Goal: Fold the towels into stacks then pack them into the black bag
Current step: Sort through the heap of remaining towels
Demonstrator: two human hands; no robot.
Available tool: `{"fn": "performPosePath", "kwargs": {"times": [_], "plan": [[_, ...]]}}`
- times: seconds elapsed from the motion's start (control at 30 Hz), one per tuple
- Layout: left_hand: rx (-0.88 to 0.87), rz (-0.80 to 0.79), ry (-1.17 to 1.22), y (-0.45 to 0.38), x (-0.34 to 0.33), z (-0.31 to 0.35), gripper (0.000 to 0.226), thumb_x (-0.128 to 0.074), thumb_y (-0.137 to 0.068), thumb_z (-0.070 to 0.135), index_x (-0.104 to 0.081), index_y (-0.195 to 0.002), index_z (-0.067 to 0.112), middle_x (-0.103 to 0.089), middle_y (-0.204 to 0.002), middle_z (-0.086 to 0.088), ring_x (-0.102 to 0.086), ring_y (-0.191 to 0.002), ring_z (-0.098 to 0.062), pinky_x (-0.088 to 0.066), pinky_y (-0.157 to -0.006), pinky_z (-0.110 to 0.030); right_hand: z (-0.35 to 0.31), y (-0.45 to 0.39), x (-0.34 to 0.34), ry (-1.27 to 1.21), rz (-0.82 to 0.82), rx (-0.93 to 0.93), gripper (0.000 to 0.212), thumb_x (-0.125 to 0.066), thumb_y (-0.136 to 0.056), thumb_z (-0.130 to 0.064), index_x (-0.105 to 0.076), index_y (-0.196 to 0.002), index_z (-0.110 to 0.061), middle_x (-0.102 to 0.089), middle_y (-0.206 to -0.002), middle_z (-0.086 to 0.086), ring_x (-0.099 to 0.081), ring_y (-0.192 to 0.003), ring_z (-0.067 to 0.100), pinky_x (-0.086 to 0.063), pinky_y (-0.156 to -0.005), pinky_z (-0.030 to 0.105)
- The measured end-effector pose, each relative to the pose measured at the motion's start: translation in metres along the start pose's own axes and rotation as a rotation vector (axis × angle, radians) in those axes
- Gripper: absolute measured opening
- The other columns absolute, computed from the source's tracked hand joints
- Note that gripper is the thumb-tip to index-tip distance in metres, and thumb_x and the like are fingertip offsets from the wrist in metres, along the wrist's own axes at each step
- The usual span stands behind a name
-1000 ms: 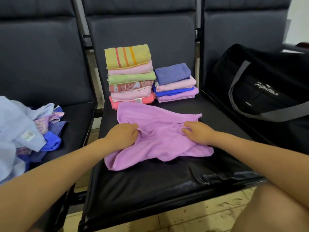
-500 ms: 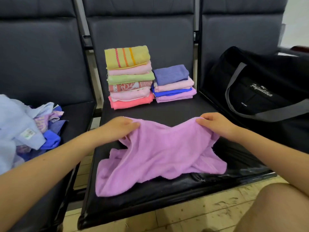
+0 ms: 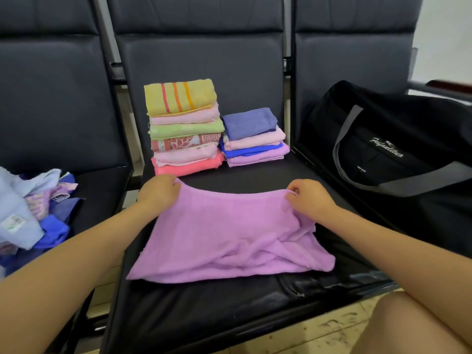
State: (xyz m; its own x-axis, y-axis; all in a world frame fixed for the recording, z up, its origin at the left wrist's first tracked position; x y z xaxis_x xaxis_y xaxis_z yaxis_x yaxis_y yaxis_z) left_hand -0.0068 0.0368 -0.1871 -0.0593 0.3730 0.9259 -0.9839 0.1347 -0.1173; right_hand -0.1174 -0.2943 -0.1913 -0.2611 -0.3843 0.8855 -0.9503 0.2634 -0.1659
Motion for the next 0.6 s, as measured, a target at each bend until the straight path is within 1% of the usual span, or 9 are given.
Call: {"fn": "performPosePath", "kwargs": {"times": [0.03,0.1,0.17,0.23,0.27,0.3,0.37,0.47,0.6], "plan": [[-0.006,0.011,-0.042,-0.002,-0.002,-0.001,0.025,-0.037,-0.099,0.021,-0.061,-0.093,0.014,-0.059,-0.093,-0.005,-0.053,-0.084,-0.024,-0.040,-0.069,-0.031,-0.004,-0.001,0.000,-0.003,0.015,0.019,0.012,-0.055,-0.088,-0.016,-0.067,-0.089,-0.014,-0.064,-0.084,0.000,-0.054,-0.079,0.019,-0.039,-0.069,0.027],[-0.011,0.030,-0.095,-0.003,-0.006,-0.005,0.024,-0.037,-0.099,0.021,-0.060,-0.099,0.014,-0.062,-0.097,-0.006,-0.054,-0.084,-0.023,-0.042,-0.069,-0.032,-0.007,-0.001,-0.009,0.047,-0.024,0.036,0.014,-0.054,-0.088,-0.016,-0.067,-0.091,-0.011,-0.066,-0.091,0.004,-0.057,-0.083,0.022,-0.041,-0.070,0.028],[-0.020,0.040,-0.120,-0.002,-0.011,-0.006,0.023,-0.037,-0.099,0.022,-0.058,-0.096,0.015,-0.063,-0.099,-0.008,-0.051,-0.081,-0.022,-0.040,-0.067,-0.032,-0.007,0.000,-0.023,0.175,-0.115,0.040,0.017,-0.054,-0.088,-0.014,-0.068,-0.093,-0.006,-0.066,-0.097,0.009,-0.061,-0.088,0.027,-0.048,-0.073,0.033],[-0.040,0.059,-0.136,0.000,-0.012,-0.004,0.021,-0.038,-0.099,0.023,-0.057,-0.093,0.016,-0.063,-0.097,-0.007,-0.051,-0.081,-0.023,-0.038,-0.066,-0.031,-0.005,0.001,-0.029,0.265,-0.170,0.039,0.018,-0.052,-0.089,-0.014,-0.067,-0.097,-0.008,-0.059,-0.100,0.008,-0.061,-0.088,0.028,-0.052,-0.076,0.036],[-0.054,0.067,-0.144,0.002,-0.012,-0.001,0.021,-0.038,-0.099,0.024,-0.058,-0.095,0.016,-0.062,-0.097,-0.007,-0.053,-0.083,-0.024,-0.038,-0.067,-0.031,-0.005,0.001,-0.030,0.301,-0.182,0.041,0.017,-0.052,-0.090,-0.016,-0.065,-0.098,-0.011,-0.054,-0.100,0.006,-0.060,-0.088,0.027,-0.051,-0.074,0.036],[-0.069,0.070,-0.157,0.003,-0.013,0.001,0.022,-0.039,-0.098,0.024,-0.058,-0.097,0.015,-0.062,-0.097,-0.007,-0.055,-0.086,-0.026,-0.038,-0.067,-0.031,-0.006,0.000,-0.032,0.338,-0.192,0.045,0.016,-0.051,-0.091,-0.018,-0.063,-0.100,-0.014,-0.051,-0.100,0.004,-0.060,-0.088,0.026,-0.050,-0.072,0.034],[-0.091,0.074,-0.176,0.004,-0.014,0.004,0.021,-0.039,-0.098,0.023,-0.058,-0.100,0.014,-0.063,-0.098,-0.008,-0.057,-0.089,-0.027,-0.039,-0.068,-0.032,-0.007,-0.001,-0.034,0.397,-0.204,0.048,0.016,-0.050,-0.091,-0.021,-0.061,-0.102,-0.017,-0.050,-0.104,0.004,-0.058,-0.089,0.024,-0.045,-0.068,0.031],[-0.113,0.125,-0.138,0.000,-0.011,0.007,0.024,-0.038,-0.099,0.022,-0.060,-0.103,0.012,-0.065,-0.098,-0.010,-0.058,-0.089,-0.029,-0.043,-0.069,-0.035,-0.006,-0.003,-0.036,0.397,-0.202,0.044,0.013,-0.050,-0.090,-0.020,-0.059,-0.099,-0.020,-0.053,-0.107,0.004,-0.055,-0.086,0.022,-0.041,-0.067,0.030],[-0.101,0.193,-0.051,-0.011,-0.006,0.009,0.027,-0.038,-0.098,0.021,-0.064,-0.099,0.012,-0.066,-0.096,-0.010,-0.058,-0.086,-0.028,-0.047,-0.068,-0.036,0.004,-0.004,-0.030,0.229,-0.169,0.016,0.007,-0.051,-0.088,-0.022,-0.058,-0.087,-0.023,-0.063,-0.093,-0.001,-0.059,-0.082,0.021,-0.041,-0.061,0.028]]}}
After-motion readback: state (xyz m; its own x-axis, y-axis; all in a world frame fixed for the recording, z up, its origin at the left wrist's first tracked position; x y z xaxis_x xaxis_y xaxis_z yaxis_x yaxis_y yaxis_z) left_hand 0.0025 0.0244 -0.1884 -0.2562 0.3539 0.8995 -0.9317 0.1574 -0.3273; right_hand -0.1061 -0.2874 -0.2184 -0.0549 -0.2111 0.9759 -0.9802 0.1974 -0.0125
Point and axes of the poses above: each hand's wrist, its own y-axis away from the middle knuckle, its own x-axis out of the back of the hand, z = x × y, the point moved 10 cm from there along -y, towards the middle knuckle
